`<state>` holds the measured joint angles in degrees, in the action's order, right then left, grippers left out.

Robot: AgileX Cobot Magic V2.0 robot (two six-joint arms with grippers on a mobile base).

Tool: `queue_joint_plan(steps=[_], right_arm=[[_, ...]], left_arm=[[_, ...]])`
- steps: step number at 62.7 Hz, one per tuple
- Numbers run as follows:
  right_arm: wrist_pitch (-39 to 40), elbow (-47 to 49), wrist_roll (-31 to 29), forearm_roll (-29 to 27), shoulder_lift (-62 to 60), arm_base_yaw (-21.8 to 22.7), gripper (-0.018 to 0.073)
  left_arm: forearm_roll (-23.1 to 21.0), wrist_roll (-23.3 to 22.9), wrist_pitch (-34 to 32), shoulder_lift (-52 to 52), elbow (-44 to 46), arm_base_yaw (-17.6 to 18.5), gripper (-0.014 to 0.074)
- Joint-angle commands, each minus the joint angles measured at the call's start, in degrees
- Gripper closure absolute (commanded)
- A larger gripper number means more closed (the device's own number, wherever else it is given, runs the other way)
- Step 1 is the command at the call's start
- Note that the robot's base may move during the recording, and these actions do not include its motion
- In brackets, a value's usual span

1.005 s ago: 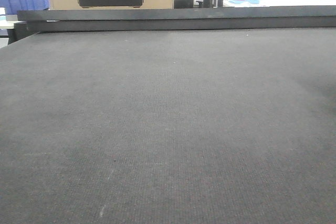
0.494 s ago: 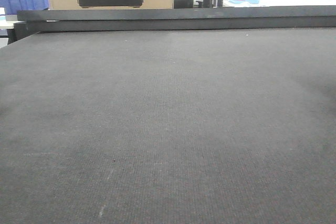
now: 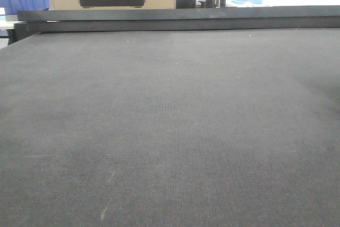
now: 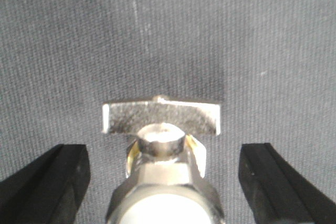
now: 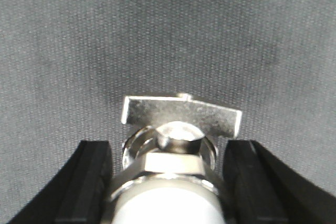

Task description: Place valve from conveyor to right shelf box

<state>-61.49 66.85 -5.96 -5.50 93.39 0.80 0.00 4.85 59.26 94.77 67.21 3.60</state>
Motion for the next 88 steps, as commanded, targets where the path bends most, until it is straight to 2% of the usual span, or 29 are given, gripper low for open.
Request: queue_joint_plan(steps=[1,13,19,27,35,36,48,61,76,88], right_arm=[[-0.07,-0.17,-0.11,0.21,-0.24,0.06,0.0721],[-0.07,-0.17,-0.11,0.21,-0.24,0.06,0.0721],[-0.07,-0.17,-0.11,0.21,-0.24,0.06,0.0721],[-0.07,-0.17,-0.11,0.21,-0.24,0.06,0.0721],[0.06,-0.17,-0.11,0.21,-0.36,0.06,0.0722],[0.06,-0.17,-0.11,0.21,-0.5,0.06,0.0722],[0.15,-0.17,-0.11,0.21,-4.16,0.06,0.0722],[4.02,-0.17,-0.11,0.21,-11.01,0.06,0.0722],[14.37,-2.41,-0.11,0.21,-20.32,0.06,0.0722],[22.41,-9.56,-0.11,0.21,-29.17,0.06,0.0722]], left_arm=[[0.37,-1.05,0.2,-0.07,0.47,0.25,0.0123],[0.37,-1.05,0.1,-0.07,0.47,0.25,0.0125],[0.37,-1.05,0.1,-0.07,0.47,0.25,0.0175],[0.37,-1.05,0.1,-0.07,0.47,0.25,0.0387],[0.37,-1.05,-0.05,-0.07,0.47,0.25,0.0696],[0.37,-1.05,-0.05,-0.07,0.47,0.25,0.0706],[0.37,-0.85,1.23,-2.47,1.0,0.25,0.0708],[-0.87,-0.85,-1.29,-10.01,1.04,0.25,0.0708],[-0.87,-0.76,-11.54,-22.29,-1.67,0.25,0.0708],[-0.87,-0.76,-19.4,-33.91,-10.2,0.25,0.0708]])
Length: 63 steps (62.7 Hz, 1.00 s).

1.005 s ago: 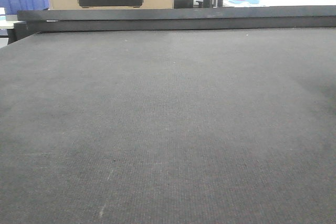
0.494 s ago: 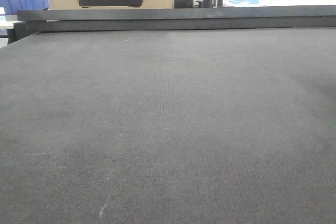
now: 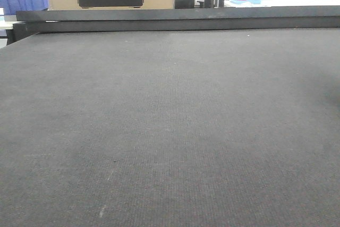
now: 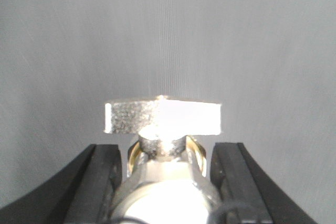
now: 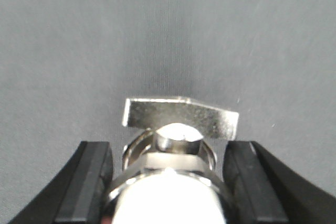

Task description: Place valve from conveyor to right shelf box

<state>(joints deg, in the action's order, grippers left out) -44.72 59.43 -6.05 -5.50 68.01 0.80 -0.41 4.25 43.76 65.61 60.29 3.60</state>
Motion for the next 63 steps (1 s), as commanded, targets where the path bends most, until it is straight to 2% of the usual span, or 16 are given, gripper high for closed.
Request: queue_joint_plan(steps=[1,14,27,35,63], right_arm=[[6.16,-2.66,-0.02,0.21,-4.48,0.06,0.0722],[13.42,-8.27,-0.02,0.21,-14.34,0.06,0.0722],[13.42,-8.35,-0.02,0.21,-20.15,0.06,0.0722],[13.42,-8.35,-0.02,0.21,-21.44,0.06,0.0722],[13.92,-8.35,-0.02,0.21,-21.23,0.06,0.0722]], left_arm=[[-0.45,-0.16,-4.34,-5.57,-4.0,0.25,0.0708],[-0.45,-0.16,-5.79,-17.37,-12.1,0.25,0.0708],[-0.32,-0.16,-7.45,-24.88,-13.22,0.25,0.0708],[-0.32,-0.16,-9.67,-27.19,-13.22,0.25,0.0708],[-0.32,-0.16,-8.97,-28.31,-13.22,0.25,0.0708]])
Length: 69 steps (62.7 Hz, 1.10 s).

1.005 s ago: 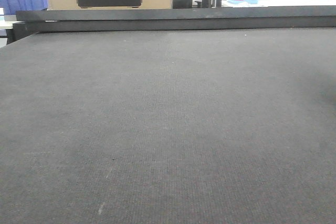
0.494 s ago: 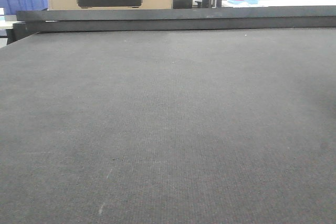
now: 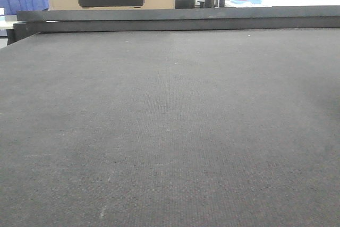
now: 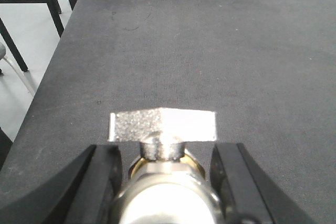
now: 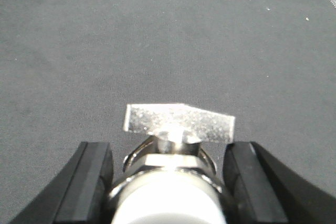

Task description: Place valve from conveyor to right shelf box

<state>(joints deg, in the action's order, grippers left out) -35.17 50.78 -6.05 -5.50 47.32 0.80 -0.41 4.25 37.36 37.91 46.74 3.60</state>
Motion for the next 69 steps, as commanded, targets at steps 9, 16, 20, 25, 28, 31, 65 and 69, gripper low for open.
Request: queue_joint_plan(steps=[9,16,20,25,28,31,65,69], right_arm=[[4.38,0.3,-0.02,0.21,-0.53,0.06,0.0722],[4.38,0.3,-0.02,0.21,-0.53,0.06,0.0722],[4.38,0.3,-0.02,0.21,-0.53,0.06,0.0722],[4.38,0.3,-0.02,0.21,-0.53,0.06,0.0722],[4.38,0.3,-0.02,0.21,-0.53,0.06,0.0722],[4.38,0.3,-0.02,0.21,-0.53,0.06,0.0722],[4.68,0.3,-0.02,0.21,-0.53,0.06,0.0722],[4.68,0.3,-0.02,0.21,-0.53,0.06,0.0722]], left_arm=[[-0.32,-0.16,-2.78,-0.62,0.33,0.25,0.0708],[-0.32,-0.16,-2.78,-0.62,0.33,0.25,0.0708],[-0.32,-0.16,-2.78,-0.62,0.33,0.25,0.0708],[-0.32,-0.16,-2.78,-0.62,0.33,0.25,0.0708],[-0.32,-0.16,-2.89,-0.62,0.33,0.25,0.0708],[-0.32,-0.16,-2.89,-0.62,0.33,0.25,0.0708],[-0.32,-0.16,-2.89,-0.62,0.33,0.25,0.0708],[-0.32,-0.16,-2.89,-0.62,0.33,0.25,0.0708]])
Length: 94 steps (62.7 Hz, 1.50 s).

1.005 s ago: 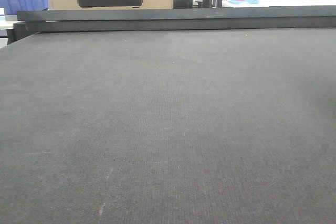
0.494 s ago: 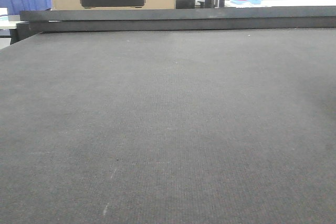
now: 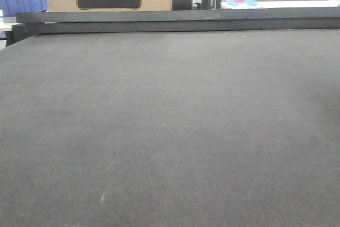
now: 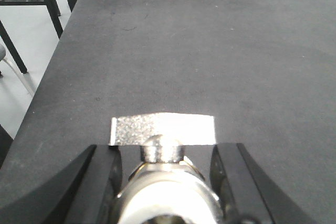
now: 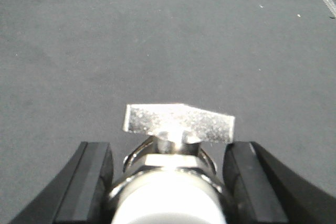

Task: Place valve from conveyor to right shelf box
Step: 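Drive the base away from the conveyor to the shelf of blue bins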

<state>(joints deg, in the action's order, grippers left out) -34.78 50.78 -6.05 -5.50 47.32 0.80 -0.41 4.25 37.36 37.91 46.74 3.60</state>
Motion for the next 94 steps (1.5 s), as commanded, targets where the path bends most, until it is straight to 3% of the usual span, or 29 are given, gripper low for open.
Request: queue_joint_plan(steps=[1,94], right_arm=[[4.28,0.3,-0.02,0.21,-0.53,0.06,0.0722],[4.68,0.3,-0.02,0.21,-0.53,0.06,0.0722]], left_arm=[[-0.32,-0.16,-2.89,-0.62,0.33,0.25,0.0708],[-0.32,-0.16,-2.89,-0.62,0.33,0.25,0.0708]])
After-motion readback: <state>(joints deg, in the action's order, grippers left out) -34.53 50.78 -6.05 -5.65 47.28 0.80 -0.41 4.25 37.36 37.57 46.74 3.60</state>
